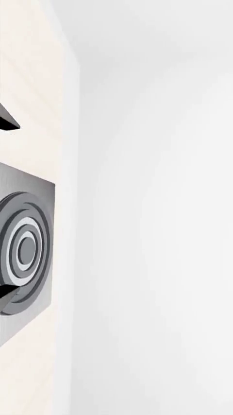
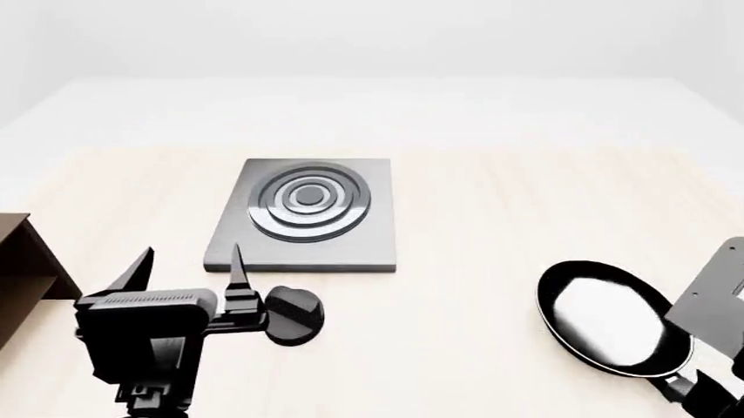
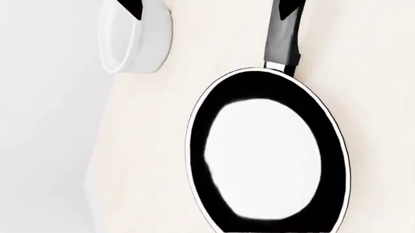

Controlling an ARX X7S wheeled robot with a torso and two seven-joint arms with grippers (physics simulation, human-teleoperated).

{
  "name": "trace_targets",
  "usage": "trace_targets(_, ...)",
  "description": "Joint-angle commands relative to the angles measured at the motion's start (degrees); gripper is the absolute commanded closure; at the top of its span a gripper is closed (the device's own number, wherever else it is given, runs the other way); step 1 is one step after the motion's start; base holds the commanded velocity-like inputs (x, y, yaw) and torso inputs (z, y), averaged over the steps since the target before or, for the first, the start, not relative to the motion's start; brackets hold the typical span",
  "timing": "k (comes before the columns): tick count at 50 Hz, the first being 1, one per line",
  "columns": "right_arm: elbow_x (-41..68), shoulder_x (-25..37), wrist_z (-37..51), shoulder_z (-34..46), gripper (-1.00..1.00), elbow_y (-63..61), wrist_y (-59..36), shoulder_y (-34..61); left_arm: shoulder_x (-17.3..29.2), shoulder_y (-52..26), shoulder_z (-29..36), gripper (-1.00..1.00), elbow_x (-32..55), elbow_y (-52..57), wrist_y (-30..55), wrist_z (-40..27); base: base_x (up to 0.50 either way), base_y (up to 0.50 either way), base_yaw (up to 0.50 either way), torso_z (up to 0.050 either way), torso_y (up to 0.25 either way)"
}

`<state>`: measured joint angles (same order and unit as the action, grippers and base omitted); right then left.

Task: Turn on the stove and put the frying pan on it.

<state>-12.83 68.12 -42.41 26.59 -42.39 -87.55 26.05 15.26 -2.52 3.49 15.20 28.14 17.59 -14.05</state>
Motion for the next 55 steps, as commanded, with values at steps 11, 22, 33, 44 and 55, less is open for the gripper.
trace_targets(11,-9.1,-1.9,-12.7,-7.1,-1.0,2.2,-1.2,-6.3,0.5,0.2,0.4,-1.0,0.3,-0.1,-0.3,-0.3,0.0,0.0,0.0,0.0,0.0)
trace_targets(22,-8.8,-4.9,-14.8,-11.4,-1.0,1.9,-0.3,-8.9,0.8,0.0,0.8,-1.0,0.4,0.0,0.0,-0.7,0.0,0.0,0.0,0.0,0.0)
trace_targets(33,-9.1,-6.9,-11.8,-13.8,-1.0,7.8,3.2,-14.4,1.1,0.0,1.1,-1.0,0.3,-0.1,-0.3,-1.0,0.0,0.0,0.0,0.0,0.0)
trace_targets(44,-8.3,-10.5,-9.3,-18.6,-1.0,13.2,7.2,-16.7,1.2,0.2,1.6,-1.0,-0.2,-0.2,-0.7,-1.3,0.0,0.0,0.0,0.0,0.0)
trace_targets(55,-7.5,-15.2,-6.4,-19.9,-1.0,19.4,11.9,-13.2,1.5,0.2,2.1,-1.0,-0.4,-0.1,-0.7,-1.7,0.0,0.0,0.0,0.0,0.0)
